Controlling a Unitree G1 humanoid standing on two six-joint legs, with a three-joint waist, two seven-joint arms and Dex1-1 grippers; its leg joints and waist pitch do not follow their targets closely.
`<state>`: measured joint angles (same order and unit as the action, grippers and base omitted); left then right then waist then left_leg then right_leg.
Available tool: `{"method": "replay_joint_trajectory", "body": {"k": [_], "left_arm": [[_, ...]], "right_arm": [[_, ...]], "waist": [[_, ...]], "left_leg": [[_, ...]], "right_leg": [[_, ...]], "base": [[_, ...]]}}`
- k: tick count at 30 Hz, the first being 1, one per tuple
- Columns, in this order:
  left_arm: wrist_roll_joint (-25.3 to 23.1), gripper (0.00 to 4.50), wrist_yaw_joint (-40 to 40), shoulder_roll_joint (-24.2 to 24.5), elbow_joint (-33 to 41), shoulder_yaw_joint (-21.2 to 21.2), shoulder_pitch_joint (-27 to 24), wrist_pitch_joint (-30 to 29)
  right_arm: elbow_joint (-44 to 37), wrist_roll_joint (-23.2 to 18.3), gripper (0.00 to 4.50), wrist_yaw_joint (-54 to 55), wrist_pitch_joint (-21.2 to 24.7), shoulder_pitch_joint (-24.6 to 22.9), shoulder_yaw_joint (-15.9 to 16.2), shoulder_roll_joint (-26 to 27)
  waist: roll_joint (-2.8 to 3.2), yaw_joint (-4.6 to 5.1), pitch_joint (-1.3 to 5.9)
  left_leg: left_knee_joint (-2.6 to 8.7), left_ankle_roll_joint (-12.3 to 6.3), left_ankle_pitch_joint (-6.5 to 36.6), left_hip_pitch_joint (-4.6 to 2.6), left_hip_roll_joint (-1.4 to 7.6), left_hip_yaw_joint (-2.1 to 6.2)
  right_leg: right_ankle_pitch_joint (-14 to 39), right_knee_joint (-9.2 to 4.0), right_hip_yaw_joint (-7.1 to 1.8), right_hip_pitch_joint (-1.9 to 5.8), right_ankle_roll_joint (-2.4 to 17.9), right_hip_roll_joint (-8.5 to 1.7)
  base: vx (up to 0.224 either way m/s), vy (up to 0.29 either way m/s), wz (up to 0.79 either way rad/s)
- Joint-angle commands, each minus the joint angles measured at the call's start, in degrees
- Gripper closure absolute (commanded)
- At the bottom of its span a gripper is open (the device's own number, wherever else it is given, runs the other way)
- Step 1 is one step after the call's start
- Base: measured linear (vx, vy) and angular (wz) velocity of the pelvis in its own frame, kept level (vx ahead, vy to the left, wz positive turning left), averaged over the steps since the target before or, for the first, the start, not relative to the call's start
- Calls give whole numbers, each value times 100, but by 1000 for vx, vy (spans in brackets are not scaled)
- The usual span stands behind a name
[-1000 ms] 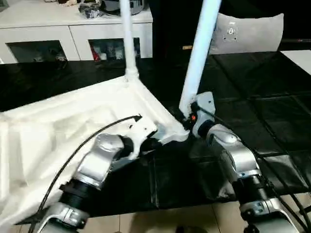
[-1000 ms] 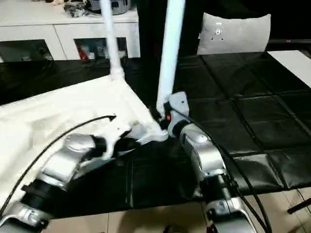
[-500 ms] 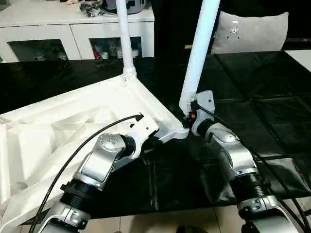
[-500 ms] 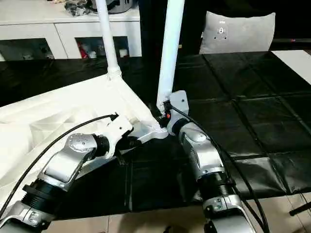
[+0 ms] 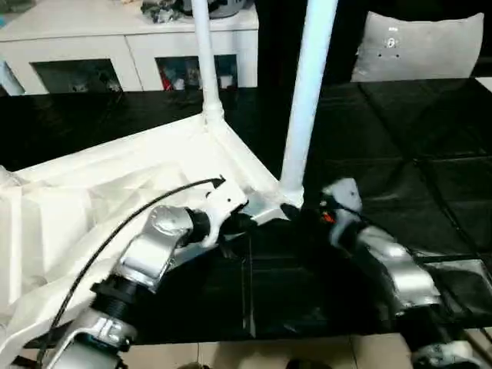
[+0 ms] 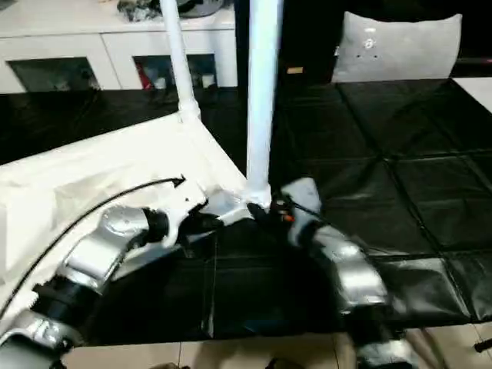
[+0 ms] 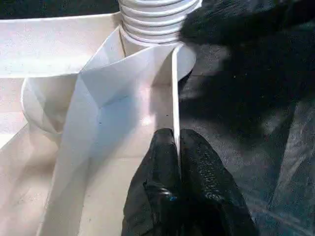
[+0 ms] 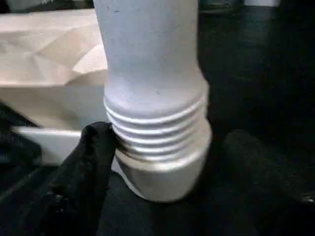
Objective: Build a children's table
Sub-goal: Rotate leg to tighten
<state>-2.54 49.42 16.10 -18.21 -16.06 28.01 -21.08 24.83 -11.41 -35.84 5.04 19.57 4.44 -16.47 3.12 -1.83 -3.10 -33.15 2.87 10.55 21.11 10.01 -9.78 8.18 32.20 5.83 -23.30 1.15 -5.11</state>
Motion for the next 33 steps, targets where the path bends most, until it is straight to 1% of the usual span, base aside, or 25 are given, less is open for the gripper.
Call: {"method": "replay_joint_trajectory", "body": {"k": [1, 4, 5, 6, 7, 8, 10, 11, 14, 15, 16, 19, 21, 22, 25, 26, 27, 28, 30, 31, 33], "left_arm": [[60, 450, 166, 163, -48, 143, 198, 275], [92, 450, 492, 278, -241, 30, 246, 487], [110, 450, 738, 377, -385, -75, 298, 677], [103, 450, 887, 437, -443, -139, 328, 773], [104, 450, 1099, 504, -507, -217, 356, 934], [103, 450, 1221, 535, -549, -263, 379, 1032], [83, 450, 1426, 602, -635, -354, 418, 1134], [41, 450, 1616, 669, -702, -456, 450, 1261], [-14, 450, 2012, 772, -862, -631, 529, 1668], [-18, 450, 2104, 784, -898, -663, 552, 1753], [-8, 450, 2308, 803, -983, -723, 610, 1919], [-87, 450, 2424, 831, -1072, -817, 689, 2095], [-94, 450, 2452, 835, -1105, -838, 710, 2144], [-78, 450, 2501, 829, -1153, -861, 745, 2186], [-77, 450, 2544, 804, -1191, -882, 780, 2246], [-80, 450, 2603, 777, -1243, -895, 809, 2328], [-80, 450, 2603, 777, -1243, -895, 809, 2328], [-82, 450, 2630, 758, -1298, -898, 832, 2381], [-92, 450, 2630, 750, -1328, -901, 845, 2409], [-102, 450, 2624, 742, -1359, -905, 854, 2435], [-117, 450, 2621, 745, -1378, -913, 857, 2459]], "right_arm": [[-126, -122, 24, -317, -53, -102, -210, -178], [-210, -259, 3, -690, -58, -88, -295, -443], [-265, -350, 3, -1037, -54, -68, -293, -655], [-321, -423, 3, -1288, -10, -61, -271, -773], [-391, -491, 3, -1562, 59, -53, -230, -907], [-418, -525, 3, -1714, 98, -42, -205, -981], [-504, -563, 3, -2026, 221, -27, -121, -1125], [-578, -540, 3, -2277, 296, -12, -1, -1243], [-703, -509, 3, -2728, 429, 22, 215, -1435], [-748, -553, 3, -2838, 527, 36, 260, -1456], [-796, -582, 3, -3055, 620, 80, 362, -1505], [-778, -480, 3, -3234, 586, 138, 514, -1553], [-768, -442, 3, -3259, 575, 156, 538, -1548], [-739, -385, 3, -3296, 528, 196, 577, -1529], [-681, -373, 3, -3385, 563, 262, 631, -1497], [-538, -327, 20, -3475, 559, 376, 705, -1440], [-538, -327, 29, -3475, 559, 376, 705, -1440], [-411, -280, 29, -3518, 512, 462, 756, -1408], [-325, -267, 50, -3539, 484, 528, 776, -1380], [-241, -249, 62, -3549, 444, 594, 781, -1341], [-198, -229, 77, -3544, 420, 630, 785, -1318]], "waist": [[-29, -42, 409], [-35, -60, 412], [-26, -57, 411], [-30, -61, 415], [-38, -84, 415], [-63, -82, 415], [-43, -120, 415], [-53, -133, 413], [-44, -232, 406], [-47, -243, 410], [-41, -299, 415], [-44, -348, 412], [-43, -363, 396], [-53, -374, 405], [-63, -376, 410], [-52, -376, 414], [-43, -378, 413], [-50, -372, 411], [-55, -382, 408], [-67, -395, 410], [-60, -413, 422]], "left_leg": [[335, -510, 1248, -16, 253, 65], [330, -566, 1218, -7, 248, 71], [331, -571, 1209, -13, 254, 72], [323, -592, 1230, -19, 245, 71], [321, -641, 1237, -17, 249, 71], [318, -654, 1217, -12, 257, 64], [317, -649, 1183, -26, 276, 65], [314, -662, 1175, -29, 272, 61], [314, -637, 1231, -51, 298, 54], [313, -615, 1254, -54, 303, 51], [318, -581, 1258, -61, 314, 59], [324, -487, 1332, -84, 324, 56], [336, -415, 1457, -87, 327, 59], [335, -380, 1459, -82, 322, 61], [336, -368, 1412, -64, 317, 69], [328, -380, 1393, -60, 309, 66], [326, -382, 1386, -59, 310, 68], [319, -373, 1400, -61, 304, 62], [309, -362, 1434, -73, 301, 57], [304, -343, 1404, -69, 306, 60], [303, -336, 1349, -64, 313, 64]], "right_leg": [[1669, -364, -268, 352, 1105, -344], [1654, -361, -259, 370, 1097, -336], [1642, -360, -256, 366, 1108, -332], [1657, -364, -249, 366, 1101, -326], [1680, -363, -251, 381, 1083, -332], [1646, -349, -257, 381, 1094, -334], [1699, -344, -255, 367, 1130, -341], [1718, -354, -249, 361, 1135, -332], [1792, -349, -257, 334, 1140, -331], [1801, -340, -261, 335, 1135, -340], [1852, -339, -261, 335, 1114, -349], [1865, -331, -272, 312, 1131, -353], [2005, -344, -278, 314, 1100, -371], [2039, -341, -279, 327, 1074, -380], [2027, -333, -276, 339, 1042, -383], [2013, -334, -272, 341, 1046, -380], [2012, -334, -271, 335, 1053, -381], [2027, -336, -272, 326, 1064, -375], [2114, -339, -277, 315, 1064, -379], [2093, -320, -283, 315, 1080, -379], [2017, -303, -284, 323, 1083, -382]], "base": [[0, 0, 0], [0, 0, 0], [0, 0, 0], [0, 0, 0], [0, 0, 0], [0, 0, 0], [0, 0, 0], [0, 0, 0], [0, 0, 0], [0, 0, 0], [0, 0, 0], [0, 0, 0], [0, 0, 0], [0, 0, 0], [0, 0, 0], [0, 0, 0], [0, 0, 0], [0, 0, 0], [0, 0, 0], [0, 0, 0], [0, 0, 0]]}}
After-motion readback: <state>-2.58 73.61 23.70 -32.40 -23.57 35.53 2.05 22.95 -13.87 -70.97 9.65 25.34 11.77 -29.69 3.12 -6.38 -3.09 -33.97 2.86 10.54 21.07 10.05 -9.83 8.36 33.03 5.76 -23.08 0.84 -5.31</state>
